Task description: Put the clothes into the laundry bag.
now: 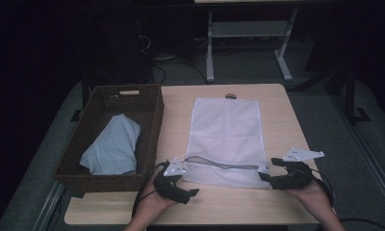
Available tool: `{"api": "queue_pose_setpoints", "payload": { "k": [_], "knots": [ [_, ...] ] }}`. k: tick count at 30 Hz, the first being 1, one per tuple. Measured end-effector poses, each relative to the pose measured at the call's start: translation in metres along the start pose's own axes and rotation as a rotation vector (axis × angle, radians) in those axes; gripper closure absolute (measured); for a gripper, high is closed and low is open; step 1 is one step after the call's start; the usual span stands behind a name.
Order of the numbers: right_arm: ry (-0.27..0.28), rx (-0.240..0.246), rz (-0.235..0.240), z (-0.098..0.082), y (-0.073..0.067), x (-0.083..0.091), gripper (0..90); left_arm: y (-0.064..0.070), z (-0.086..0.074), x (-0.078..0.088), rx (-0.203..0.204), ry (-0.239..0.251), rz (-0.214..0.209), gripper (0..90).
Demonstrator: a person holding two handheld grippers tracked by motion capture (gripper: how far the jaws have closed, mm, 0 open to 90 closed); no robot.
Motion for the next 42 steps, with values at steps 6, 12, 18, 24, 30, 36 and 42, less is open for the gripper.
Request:
{"api": "queue_pose_setpoints", "payload": {
  "k": [6, 12, 18, 24, 30, 36, 42],
  "knots": [
    [-0.011, 0.016, -0.007, 0.013, 0.003, -0.008, 31.2, -0.001, 0.001, 0.000, 0.000, 0.000, 0.004, 12.6],
    [-0.003, 0.039, -0.026, 0.029, 0.005, -0.015, 40.9, -0.001, 0.000, 0.001, 0.003, 0.001, 0.005, 12.6],
    [-0.023, 0.048, -0.051, 0.042, 0.011, -0.025, 52.6, -0.001, 0.000, 0.002, 0.004, 0.005, 0.004, 12.6],
    [-0.059, 0.037, -0.070, 0.050, 0.021, -0.038, 65.6, -0.001, 0.001, 0.003, 0.001, 0.007, 0.007, 12.6],
    [-0.066, 0.036, -0.081, 0.056, 0.030, -0.047, 74.8, -0.001, 0.001, 0.002, 0.003, 0.007, 0.006, 12.6],
    [-0.108, 0.018, -0.090, 0.049, 0.038, -0.054, 86.6, -0.002, 0.000, 0.002, 0.006, 0.005, 0.008, 12.6],
    [-0.159, -0.003, -0.117, 0.040, 0.047, -0.058, 89.5, -0.002, -0.001, 0.002, 0.009, 0.004, 0.011, 12.7]
  ]
}}
Point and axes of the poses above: each handheld gripper's, and its own axes: x roughly backward along the jaws, z roughly out of its top, y roughly to its right, the point moved 3 cm from there along -x, roughly forward along the jaws
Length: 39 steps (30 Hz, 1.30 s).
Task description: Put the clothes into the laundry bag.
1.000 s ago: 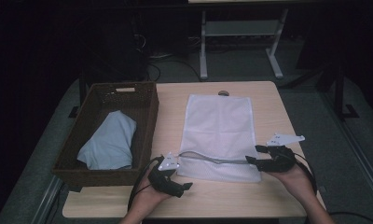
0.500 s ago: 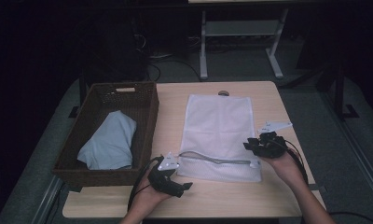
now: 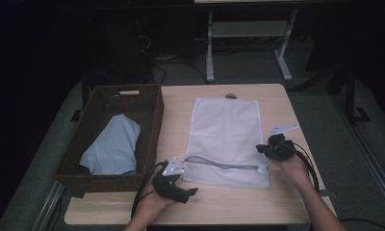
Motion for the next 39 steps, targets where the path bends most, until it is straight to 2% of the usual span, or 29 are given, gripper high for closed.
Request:
{"api": "queue_pose_setpoints", "payload": {
  "k": [9, 15, 23, 39],
  "knots": [
    [-0.047, -0.034, -0.001, -0.009, 0.007, -0.007, 89.6, 0.000, 0.000, -0.001, -0.001, -0.001, -0.002, 12.7],
    [-0.081, -0.020, 0.002, -0.011, 0.006, -0.012, 89.6, 0.000, -0.001, -0.001, -0.001, 0.000, -0.002, 12.7],
    [-0.086, -0.029, -0.006, -0.013, 0.008, -0.010, 89.6, 0.000, -0.001, 0.000, -0.003, -0.001, -0.001, 12.7],
    [-0.109, -0.068, -0.064, -0.023, 0.032, 0.002, 89.6, 0.000, -0.001, 0.000, -0.007, -0.005, -0.003, 12.7]
  ]
}}
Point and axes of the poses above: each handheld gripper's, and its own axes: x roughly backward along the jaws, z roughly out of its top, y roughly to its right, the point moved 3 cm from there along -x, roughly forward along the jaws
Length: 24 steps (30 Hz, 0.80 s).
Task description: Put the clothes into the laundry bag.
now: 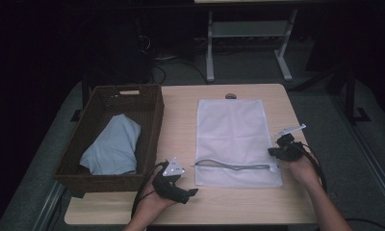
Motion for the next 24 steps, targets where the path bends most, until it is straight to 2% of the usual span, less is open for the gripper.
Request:
{"api": "queue_pose_setpoints", "payload": {
  "k": [11, 24],
  "knots": [
    [-0.013, -0.021, -0.034, -0.009, 0.015, 0.008, 89.6, 0.000, 0.000, 0.000, -0.001, -0.002, 0.001, 12.7],
    [-0.029, -0.071, -0.068, -0.022, 0.032, 0.018, 89.6, 0.001, 0.002, -0.001, -0.011, 0.000, -0.003, 12.7]
  ]
}}
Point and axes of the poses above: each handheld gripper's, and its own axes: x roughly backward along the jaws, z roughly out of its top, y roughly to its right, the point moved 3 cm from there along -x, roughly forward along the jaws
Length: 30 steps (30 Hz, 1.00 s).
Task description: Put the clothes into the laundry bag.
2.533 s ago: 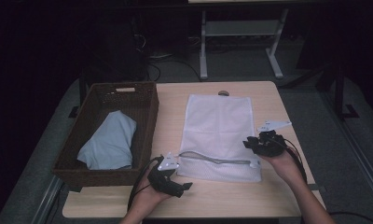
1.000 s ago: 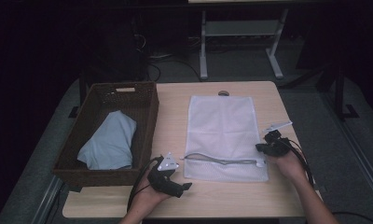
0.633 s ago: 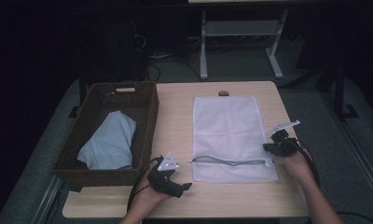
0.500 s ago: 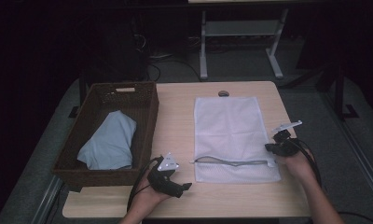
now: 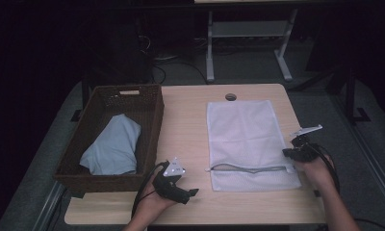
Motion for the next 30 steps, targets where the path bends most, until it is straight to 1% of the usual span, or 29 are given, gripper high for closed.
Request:
{"api": "queue_pose_setpoints", "payload": {
  "k": [11, 18, 26, 30],
  "knots": [
    [-0.001, -0.046, -0.037, -0.015, 0.013, 0.010, 89.6, 0.002, 0.007, -0.007, -0.020, 0.003, -0.024, 12.7],
    [0.000, -0.089, -0.058, -0.026, 0.024, 0.018, 89.6, 0.003, 0.011, -0.011, -0.034, 0.001, -0.039, 12.7],
    [-0.001, -0.111, -0.081, -0.036, 0.032, 0.024, 89.6, 0.005, 0.015, -0.015, -0.047, 0.003, -0.054, 12.7],
    [-0.001, -0.130, -0.090, -0.041, 0.037, 0.027, 89.6, 0.006, 0.017, -0.016, -0.050, 0.003, -0.060, 12.7]
  ]
}}
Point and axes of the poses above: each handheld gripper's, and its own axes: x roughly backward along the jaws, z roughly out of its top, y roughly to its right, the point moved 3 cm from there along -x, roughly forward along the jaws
